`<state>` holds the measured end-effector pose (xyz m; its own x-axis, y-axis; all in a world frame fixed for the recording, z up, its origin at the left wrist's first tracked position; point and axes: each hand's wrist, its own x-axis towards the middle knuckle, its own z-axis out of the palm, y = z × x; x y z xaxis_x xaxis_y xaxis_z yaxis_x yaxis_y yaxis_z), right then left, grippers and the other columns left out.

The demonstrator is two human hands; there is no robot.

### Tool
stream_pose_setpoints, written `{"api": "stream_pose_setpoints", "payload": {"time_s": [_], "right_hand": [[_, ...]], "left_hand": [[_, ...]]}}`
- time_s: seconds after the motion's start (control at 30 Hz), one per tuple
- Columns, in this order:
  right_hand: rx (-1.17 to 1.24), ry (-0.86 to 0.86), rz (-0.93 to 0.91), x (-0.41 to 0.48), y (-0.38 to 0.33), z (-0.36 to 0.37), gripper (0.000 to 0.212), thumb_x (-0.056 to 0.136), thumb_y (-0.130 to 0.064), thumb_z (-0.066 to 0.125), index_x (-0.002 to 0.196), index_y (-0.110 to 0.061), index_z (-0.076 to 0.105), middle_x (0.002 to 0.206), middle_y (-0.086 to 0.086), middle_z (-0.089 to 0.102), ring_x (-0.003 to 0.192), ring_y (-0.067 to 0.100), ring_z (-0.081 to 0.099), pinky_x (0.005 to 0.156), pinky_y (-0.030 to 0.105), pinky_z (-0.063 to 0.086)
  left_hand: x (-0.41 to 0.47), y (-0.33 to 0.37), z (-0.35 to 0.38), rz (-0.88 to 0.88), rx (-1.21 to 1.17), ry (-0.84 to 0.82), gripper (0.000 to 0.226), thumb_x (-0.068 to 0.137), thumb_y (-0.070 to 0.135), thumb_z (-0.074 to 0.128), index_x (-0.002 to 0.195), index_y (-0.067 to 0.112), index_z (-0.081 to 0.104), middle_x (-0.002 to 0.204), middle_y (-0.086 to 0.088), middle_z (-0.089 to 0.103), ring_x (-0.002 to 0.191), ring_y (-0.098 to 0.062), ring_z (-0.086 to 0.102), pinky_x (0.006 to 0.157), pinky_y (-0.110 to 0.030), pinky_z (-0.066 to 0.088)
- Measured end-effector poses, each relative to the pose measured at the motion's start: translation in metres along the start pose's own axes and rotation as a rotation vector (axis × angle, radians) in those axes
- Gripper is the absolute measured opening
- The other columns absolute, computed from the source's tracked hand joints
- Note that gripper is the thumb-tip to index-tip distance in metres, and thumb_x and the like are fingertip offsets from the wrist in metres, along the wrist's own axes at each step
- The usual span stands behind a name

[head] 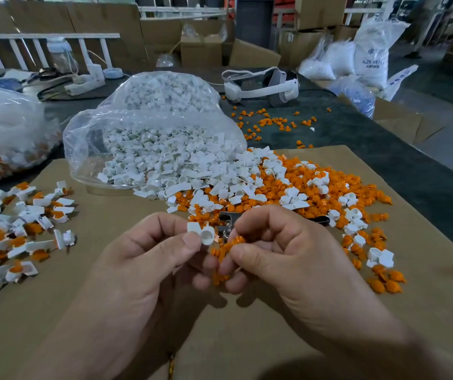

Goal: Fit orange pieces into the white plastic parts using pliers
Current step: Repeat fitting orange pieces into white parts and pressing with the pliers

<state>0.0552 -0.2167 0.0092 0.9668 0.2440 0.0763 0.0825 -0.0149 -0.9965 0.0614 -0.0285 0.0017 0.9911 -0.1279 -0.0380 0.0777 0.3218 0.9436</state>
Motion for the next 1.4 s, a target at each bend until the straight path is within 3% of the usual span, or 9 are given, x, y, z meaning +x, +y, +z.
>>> {"api": "stream_pose_setpoints", "payload": {"time_s": [0.13,0.23,0.33,0.47,0.57,0.77,0.93,1.13,1.4], "right_hand": [[0.020,-0.003,0.002,0.0004,0.0020,-0.0002,0.015,0.082,-0.022,0.067,0.093,-0.031,0.065,0.080,0.010,0.073,0.072,0.027,0.071,0.065,0.049,0.058],[0.024,0.041,-0.019,-0.0001,0.0029,0.0006,0.019,0.077,-0.024,0.070,0.094,-0.032,0.065,0.080,0.008,0.071,0.068,0.024,0.070,0.061,0.038,0.055],[-0.024,0.089,-0.043,-0.0012,0.0035,0.0004,0.022,0.074,-0.027,0.073,0.094,-0.033,0.065,0.081,0.004,0.069,0.068,0.020,0.069,0.061,0.032,0.056],[-0.117,0.109,-0.074,-0.0010,0.0035,-0.0017,0.020,0.074,-0.032,0.071,0.094,-0.034,0.068,0.082,0.000,0.068,0.071,0.022,0.068,0.064,0.046,0.060],[-0.107,0.083,-0.071,-0.0009,0.0036,-0.0028,0.022,0.076,-0.030,0.070,0.096,-0.037,0.068,0.089,-0.002,0.069,0.076,0.022,0.069,0.069,0.047,0.061],[0.001,0.028,-0.084,0.0005,0.0059,-0.0041,0.022,0.079,-0.019,0.069,0.098,-0.031,0.070,0.095,0.002,0.070,0.078,0.017,0.069,0.070,0.027,0.055],[-0.026,0.002,-0.063,-0.0004,0.0036,-0.0045,0.021,0.080,-0.024,0.067,0.099,-0.033,0.068,0.093,0.004,0.070,0.078,0.020,0.069,0.074,0.038,0.058],[0.110,-0.044,-0.049,0.0013,-0.0002,-0.0043,0.019,0.084,-0.016,0.063,0.099,-0.025,0.070,0.091,0.010,0.072,0.075,0.024,0.069,0.072,0.030,0.056],[0.127,-0.092,0.019,0.0018,-0.0025,-0.0044,0.015,0.090,-0.027,0.056,0.100,-0.027,0.067,0.080,0.008,0.068,0.065,0.025,0.064,0.060,0.033,0.051]], "left_hand": [[-0.0041,0.0008,0.0038,0.066,-0.085,-0.106,0.027,0.063,0.019,0.085,0.080,0.002,0.072,0.081,-0.026,0.071,0.059,-0.026,0.070,0.055,-0.029,0.057],[-0.0040,-0.0011,0.0021,0.077,0.024,-0.112,0.052,0.055,0.039,0.093,0.085,0.002,0.072,0.073,-0.016,0.071,0.064,-0.024,0.070,0.061,-0.029,0.058],[-0.0029,-0.0022,0.0009,0.103,0.068,-0.106,0.047,0.054,0.043,0.093,0.079,0.009,0.074,0.081,-0.015,0.074,0.069,-0.026,0.071,0.067,-0.034,0.059],[-0.0031,-0.0011,-0.0011,0.117,0.119,-0.125,0.041,0.056,0.045,0.091,0.076,0.014,0.073,0.105,-0.018,0.075,0.072,-0.022,0.070,0.068,-0.034,0.059],[-0.0033,0.0004,-0.0002,0.136,0.128,-0.118,0.045,0.053,0.048,0.091,0.076,0.014,0.074,0.103,-0.017,0.076,0.067,-0.016,0.070,0.058,-0.025,0.057],[-0.0039,0.0022,0.0009,0.181,0.111,-0.155,0.040,0.058,0.046,0.090,0.078,0.015,0.075,0.100,-0.019,0.076,0.066,-0.016,0.073,0.056,-0.024,0.056],[-0.0029,0.0016,0.0003,0.188,0.124,-0.166,0.036,0.059,0.046,0.089,0.076,0.018,0.075,0.095,-0.020,0.076,0.063,-0.016,0.071,0.055,-0.024,0.055],[-0.0018,0.0009,-0.0019,0.234,0.137,-0.154,0.034,0.064,0.045,0.088,0.081,0.018,0.075,0.098,-0.022,0.075,0.081,-0.037,0.074,0.059,-0.030,0.057],[-0.0006,-0.0026,-0.0021,0.228,0.106,-0.088,0.046,0.052,0.048,0.092,0.076,0.012,0.075,0.083,-0.024,0.072,0.062,-0.023,0.066,0.052,-0.026,0.053]]}}
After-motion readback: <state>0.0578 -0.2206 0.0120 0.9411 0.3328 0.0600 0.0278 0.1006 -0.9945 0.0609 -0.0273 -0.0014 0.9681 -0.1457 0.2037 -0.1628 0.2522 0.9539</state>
